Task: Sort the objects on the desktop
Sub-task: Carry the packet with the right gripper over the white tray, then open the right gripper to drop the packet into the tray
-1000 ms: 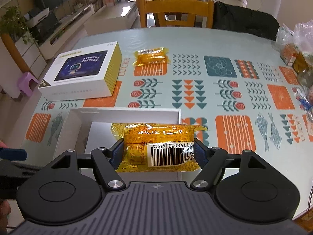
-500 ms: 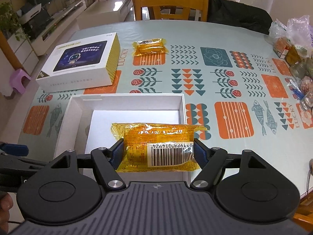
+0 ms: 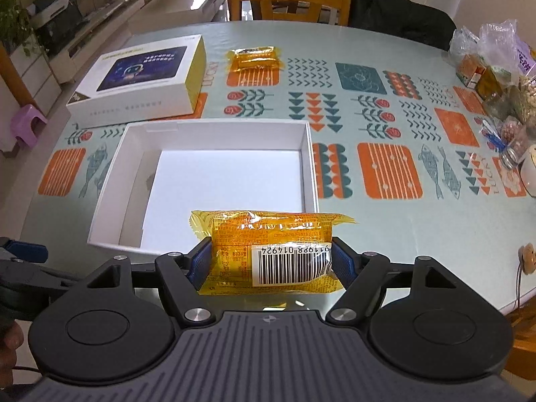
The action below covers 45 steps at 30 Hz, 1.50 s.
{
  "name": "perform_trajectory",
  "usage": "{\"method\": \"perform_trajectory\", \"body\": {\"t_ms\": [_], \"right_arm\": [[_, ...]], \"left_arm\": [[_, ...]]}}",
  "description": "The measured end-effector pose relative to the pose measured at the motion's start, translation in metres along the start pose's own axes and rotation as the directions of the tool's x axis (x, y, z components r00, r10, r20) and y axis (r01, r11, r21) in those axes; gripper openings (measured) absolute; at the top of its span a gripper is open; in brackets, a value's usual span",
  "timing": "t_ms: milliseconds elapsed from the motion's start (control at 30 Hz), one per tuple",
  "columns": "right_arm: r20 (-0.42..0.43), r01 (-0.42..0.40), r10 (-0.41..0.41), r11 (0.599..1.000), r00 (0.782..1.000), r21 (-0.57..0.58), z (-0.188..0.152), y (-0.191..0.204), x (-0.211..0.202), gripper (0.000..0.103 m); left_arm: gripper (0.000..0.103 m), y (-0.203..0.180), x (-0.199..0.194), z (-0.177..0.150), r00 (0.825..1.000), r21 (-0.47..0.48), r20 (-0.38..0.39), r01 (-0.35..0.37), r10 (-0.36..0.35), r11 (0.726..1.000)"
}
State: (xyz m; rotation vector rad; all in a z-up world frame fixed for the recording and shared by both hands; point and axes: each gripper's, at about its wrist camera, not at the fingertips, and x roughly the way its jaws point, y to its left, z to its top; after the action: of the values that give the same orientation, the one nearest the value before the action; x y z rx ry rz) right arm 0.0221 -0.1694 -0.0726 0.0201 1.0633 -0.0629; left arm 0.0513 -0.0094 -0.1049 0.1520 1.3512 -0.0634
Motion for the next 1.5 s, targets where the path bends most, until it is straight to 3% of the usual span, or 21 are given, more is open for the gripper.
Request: {"method": "perform_trajectory", "body": {"t_ms": [433,733,1067,1433,1500], "right_arm": [[-0.015,-0.034,0.033,0.999,0.999,-0.038,-0.02,0.021,-0.008,0.09],[-0.001,-0.042,0.042,0.999,0.999,0.032,-0.009,0.011,0.008,0.091],[0.02,-0.091,0.09,0.994,0.996,0.056,0.013,0.004,0.056,0.092],[-0.065,-0.062,0.062,0.998,0.996,0.004,0.016,0.008,0.122,0.092],[-0.069,-0.055,0.054,0.998,0.996,-0.01,0.015,0.009,0.126,0.097]], "left_arm": [[0.103,0.016,0.003,-0.017,1.0,-0.021,-0.019,-0.02,0.02,1.0],[0.103,0.019,0.001,-0.013,1.0,-0.037,-0.012,-0.015,0.014,0.999],[0.103,0.026,0.003,-0.003,0.999,-0.061,-0.022,-0.033,0.032,0.998],[0.103,0.036,0.008,0.0,0.995,-0.097,-0.058,-0.085,0.079,0.992],[0.103,0.036,0.008,0.002,0.995,-0.103,-0.059,-0.087,0.081,0.991]]}}
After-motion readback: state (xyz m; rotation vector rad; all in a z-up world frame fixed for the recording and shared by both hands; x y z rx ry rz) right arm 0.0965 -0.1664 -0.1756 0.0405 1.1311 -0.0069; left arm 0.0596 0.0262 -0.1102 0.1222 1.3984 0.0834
